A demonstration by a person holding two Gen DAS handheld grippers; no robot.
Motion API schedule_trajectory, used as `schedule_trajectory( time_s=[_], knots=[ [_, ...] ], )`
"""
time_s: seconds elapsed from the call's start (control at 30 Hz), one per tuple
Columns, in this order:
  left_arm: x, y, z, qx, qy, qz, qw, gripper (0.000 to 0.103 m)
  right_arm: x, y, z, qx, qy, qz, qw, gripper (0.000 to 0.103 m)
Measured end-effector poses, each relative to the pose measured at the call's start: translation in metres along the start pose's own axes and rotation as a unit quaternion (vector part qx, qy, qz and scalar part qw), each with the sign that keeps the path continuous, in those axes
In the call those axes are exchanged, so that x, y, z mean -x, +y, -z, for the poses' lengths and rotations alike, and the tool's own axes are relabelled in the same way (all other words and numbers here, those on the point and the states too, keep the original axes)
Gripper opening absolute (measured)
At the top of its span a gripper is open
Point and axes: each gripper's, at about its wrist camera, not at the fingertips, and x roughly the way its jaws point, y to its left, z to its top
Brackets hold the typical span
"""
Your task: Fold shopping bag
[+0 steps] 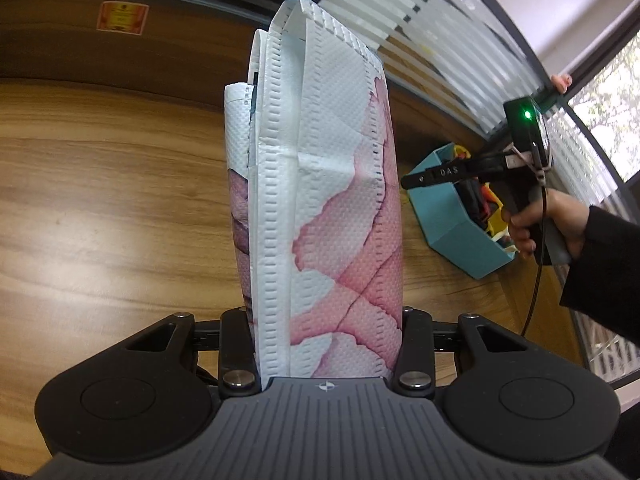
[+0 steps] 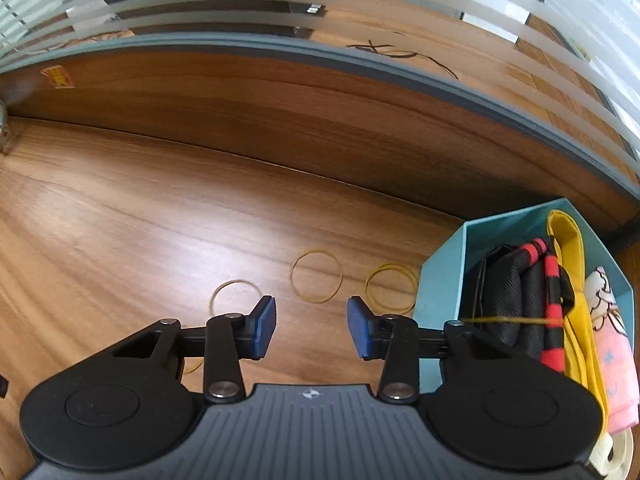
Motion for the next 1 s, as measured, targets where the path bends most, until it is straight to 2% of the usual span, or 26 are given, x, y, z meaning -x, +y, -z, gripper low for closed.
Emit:
schedule_trajectory(
  time_s=[0.03, 0.17, 0.4, 0.6, 0.8, 0.9, 1.0],
  knots=[
    [-0.004, 0.0, -0.003, -0.009, 0.001, -0.002, 1.0, 0.042, -0.004, -0.001, -0.002, -0.004, 0.002, 0.001, 1.0, 0.032],
    [-0.021, -0.001, -0.014, -0.036, 0.002, 0.005, 0.9994, 0.043, -0.027, -0.011, -0.009, -0.032, 0.013, 0.022, 0.999, 0.022],
    [-0.035, -0.003, -0.024, -0.069, -0.005, 0.022, 0.9974, 0.043, -0.061, -0.013, -0.016, -0.037, 0.032, 0.06, 0.997, 0.021],
    [-0.042, -0.004, -0.025, -0.078, 0.002, 0.028, 0.9966, 0.043, -0.076, -0.012, -0.018, -0.035, 0.037, 0.082, 0.995, 0.019],
    [-0.042, -0.003, -0.028, -0.072, 0.0, 0.021, 0.9972, 0.043, -0.085, -0.016, -0.017, -0.048, 0.038, 0.084, 0.995, 0.013],
    [-0.043, -0.005, -0.032, -0.077, 0.0, 0.017, 0.9969, 0.043, -0.087, -0.019, -0.018, -0.053, 0.039, 0.081, 0.995, 0.002],
    [-0.041, -0.004, -0.034, -0.086, -0.006, 0.013, 0.9962, 0.043, -0.084, -0.019, -0.017, -0.057, 0.036, 0.074, 0.995, 0.001]
  ],
)
